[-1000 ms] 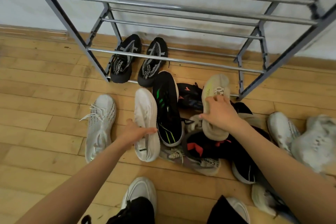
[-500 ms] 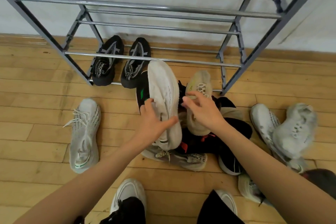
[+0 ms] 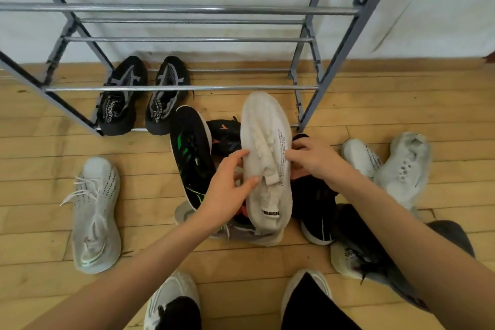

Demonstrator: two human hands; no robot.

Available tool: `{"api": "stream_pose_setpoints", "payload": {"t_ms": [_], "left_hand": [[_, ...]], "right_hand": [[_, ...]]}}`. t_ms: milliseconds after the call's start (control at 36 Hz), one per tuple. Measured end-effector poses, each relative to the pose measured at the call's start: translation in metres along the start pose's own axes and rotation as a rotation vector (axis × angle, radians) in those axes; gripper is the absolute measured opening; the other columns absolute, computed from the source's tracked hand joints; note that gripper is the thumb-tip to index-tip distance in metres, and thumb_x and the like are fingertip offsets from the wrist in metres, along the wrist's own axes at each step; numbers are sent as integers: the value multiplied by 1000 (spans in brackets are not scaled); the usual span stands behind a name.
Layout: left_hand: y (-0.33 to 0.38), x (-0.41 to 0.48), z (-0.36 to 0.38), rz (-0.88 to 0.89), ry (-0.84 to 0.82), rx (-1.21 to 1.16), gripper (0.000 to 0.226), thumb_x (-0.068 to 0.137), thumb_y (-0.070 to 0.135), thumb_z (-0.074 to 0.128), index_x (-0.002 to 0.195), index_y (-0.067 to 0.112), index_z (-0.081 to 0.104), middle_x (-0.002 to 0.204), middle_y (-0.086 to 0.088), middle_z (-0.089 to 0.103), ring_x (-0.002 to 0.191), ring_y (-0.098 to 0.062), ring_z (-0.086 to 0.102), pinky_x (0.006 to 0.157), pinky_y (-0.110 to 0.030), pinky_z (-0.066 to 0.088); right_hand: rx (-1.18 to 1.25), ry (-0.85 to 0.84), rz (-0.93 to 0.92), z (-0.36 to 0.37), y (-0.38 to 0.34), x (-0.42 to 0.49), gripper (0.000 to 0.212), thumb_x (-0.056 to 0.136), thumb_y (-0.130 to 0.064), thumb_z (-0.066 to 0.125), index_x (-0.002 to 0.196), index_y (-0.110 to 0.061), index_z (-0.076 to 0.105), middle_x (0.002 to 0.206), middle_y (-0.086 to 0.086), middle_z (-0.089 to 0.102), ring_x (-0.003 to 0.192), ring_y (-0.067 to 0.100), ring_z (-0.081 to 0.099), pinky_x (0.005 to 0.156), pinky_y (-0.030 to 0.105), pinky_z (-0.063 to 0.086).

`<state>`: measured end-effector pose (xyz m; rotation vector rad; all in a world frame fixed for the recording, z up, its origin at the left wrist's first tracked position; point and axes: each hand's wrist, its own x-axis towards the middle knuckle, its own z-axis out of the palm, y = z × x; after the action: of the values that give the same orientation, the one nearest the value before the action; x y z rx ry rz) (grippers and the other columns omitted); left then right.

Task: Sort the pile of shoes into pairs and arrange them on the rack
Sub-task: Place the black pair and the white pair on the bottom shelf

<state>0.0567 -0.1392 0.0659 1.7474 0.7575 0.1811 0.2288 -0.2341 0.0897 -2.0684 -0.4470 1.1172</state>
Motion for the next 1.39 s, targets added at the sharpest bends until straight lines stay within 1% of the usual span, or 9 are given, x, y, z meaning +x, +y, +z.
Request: {"api": "stream_pose_setpoints", "payload": {"t_ms": [306, 472, 583, 778, 861, 944, 1083, 1222, 1389], "left_hand": [[31, 17, 47, -100, -148, -79, 59, 81, 30, 71, 132, 21, 41, 117, 7, 57, 103, -8, 58, 89, -27, 51], [46, 40, 74, -131, -340, 135, 42, 85, 21, 67, 124, 15, 50, 121, 0, 61, 110, -14, 58, 94, -34, 50], [49, 48, 96, -51, -356, 375, 33, 89, 20, 60, 120, 12, 49, 117, -3, 60, 100, -14, 56, 77, -26, 46], [45, 57, 126, 10, -428, 507, 34, 93, 30, 53, 119, 10, 43, 109, -7, 62, 95, -25, 62, 81, -46, 53], [39, 62, 135, -19, -447, 575, 31, 97, 30, 46, 119, 9, 41, 109, -9, 60, 94, -27, 59, 80, -43, 52], [36, 67, 138, -52, -439, 577, 31, 97, 26, 44, 121, 7, 42, 110, -10, 59, 97, -28, 59, 81, -43, 51], [31, 67, 140, -39, -452, 556, 31, 94, 17, 47, 123, 7, 41, 113, -12, 57, 100, -27, 58, 84, -43, 50], [27, 61, 135, 85, -468, 552, 50, 90, 12, 52, 136, 11, 33, 136, -10, 40, 118, -25, 47, 96, -35, 43], [22, 50, 133, 446, -393, 773, 53, 89, 6, 50, 140, 10, 35, 149, -12, 26, 137, -31, 27, 109, -40, 34]], "right_hand": [[244, 99, 37, -58, 40, -22, 19, 88, -10, 56, 101, -8, 69, 92, 8, 73, 79, 19, 70, 64, 27, 58], [327, 80, 76, -81, 65, -21, 25, 88, -11, 59, 111, -9, 67, 101, 10, 73, 85, 22, 71, 61, 23, 57], [288, 103, 164, -91, 82, -14, 22, 93, -25, 58, 105, -9, 66, 102, 12, 71, 83, 21, 69, 73, 31, 60], [-284, 655, 251, -133, 125, 4, 60, 91, -45, 53, 137, -8, 44, 136, 15, 50, 128, 31, 41, 105, 40, 33], [-356, 665, 432, -150, 148, 2, 84, 85, -41, 64, 147, -5, 19, 148, 21, 28, 138, 37, 23, 108, 44, 27], [-206, 597, 569, -153, 166, 1, 98, 78, -41, 73, 146, -3, 13, 147, 22, 27, 134, 39, 31, 107, 44, 33], [-126, 602, 654, -152, 177, 1, 93, 78, -33, 72, 145, -2, 15, 145, 20, 33, 132, 37, 36, 104, 44, 40], [-98, 561, 631, -162, 186, 1, 49, 83, -25, 65, 121, 3, 50, 121, 18, 57, 114, 35, 54, 94, 42, 50], [258, 584, 638, -170, 184, 0, 12, 87, 3, 57, 98, 3, 56, 103, 18, 54, 91, 27, 53, 79, 33, 51]]}}
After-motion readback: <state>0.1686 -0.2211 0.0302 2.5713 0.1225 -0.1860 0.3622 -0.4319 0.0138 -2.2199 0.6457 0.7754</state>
